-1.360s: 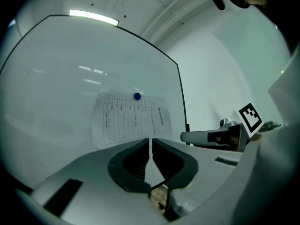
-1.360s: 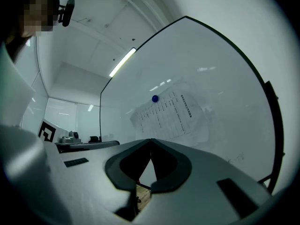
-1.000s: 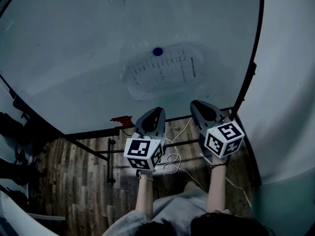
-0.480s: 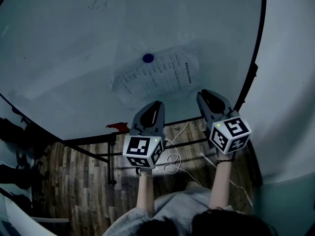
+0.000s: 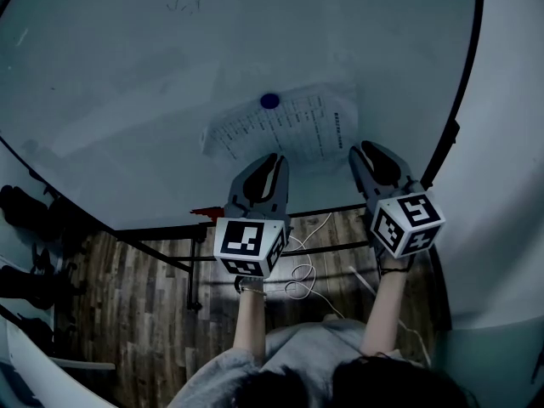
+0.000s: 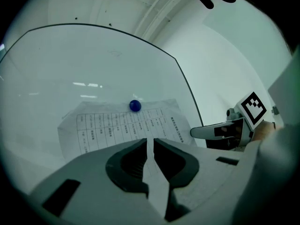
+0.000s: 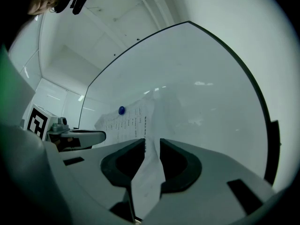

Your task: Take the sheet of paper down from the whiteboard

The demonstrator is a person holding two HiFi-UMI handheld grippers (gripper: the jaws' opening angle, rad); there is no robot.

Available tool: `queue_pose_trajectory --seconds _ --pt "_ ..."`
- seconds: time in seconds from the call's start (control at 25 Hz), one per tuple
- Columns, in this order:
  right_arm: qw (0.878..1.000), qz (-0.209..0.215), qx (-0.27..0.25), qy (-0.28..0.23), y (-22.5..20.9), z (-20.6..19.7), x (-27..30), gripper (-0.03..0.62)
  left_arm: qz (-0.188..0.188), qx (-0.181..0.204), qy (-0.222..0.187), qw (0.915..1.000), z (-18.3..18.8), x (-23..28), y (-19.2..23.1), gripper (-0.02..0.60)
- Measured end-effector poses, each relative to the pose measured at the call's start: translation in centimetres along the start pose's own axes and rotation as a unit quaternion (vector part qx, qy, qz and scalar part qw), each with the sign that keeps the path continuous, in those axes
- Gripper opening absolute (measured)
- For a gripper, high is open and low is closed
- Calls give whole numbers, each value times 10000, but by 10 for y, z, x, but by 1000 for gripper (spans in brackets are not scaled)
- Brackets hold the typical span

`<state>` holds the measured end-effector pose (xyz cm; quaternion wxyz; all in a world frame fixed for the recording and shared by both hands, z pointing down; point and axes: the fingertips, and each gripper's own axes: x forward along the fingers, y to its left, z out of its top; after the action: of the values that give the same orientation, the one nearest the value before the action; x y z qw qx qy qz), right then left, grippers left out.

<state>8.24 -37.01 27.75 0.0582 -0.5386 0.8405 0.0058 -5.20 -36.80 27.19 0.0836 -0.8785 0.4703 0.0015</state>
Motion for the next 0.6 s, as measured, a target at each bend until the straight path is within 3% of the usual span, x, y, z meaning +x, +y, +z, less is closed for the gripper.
queue_pose_trajectory --seconds 0.24,0.6 --pt "9999 141 -24 -80 4 8 9 91 207 240 -303 9990 29 8 9 48" --pt "9997 221 -106 -76 4 12 17 97 524 748 -407 9950 56 23 21 103"
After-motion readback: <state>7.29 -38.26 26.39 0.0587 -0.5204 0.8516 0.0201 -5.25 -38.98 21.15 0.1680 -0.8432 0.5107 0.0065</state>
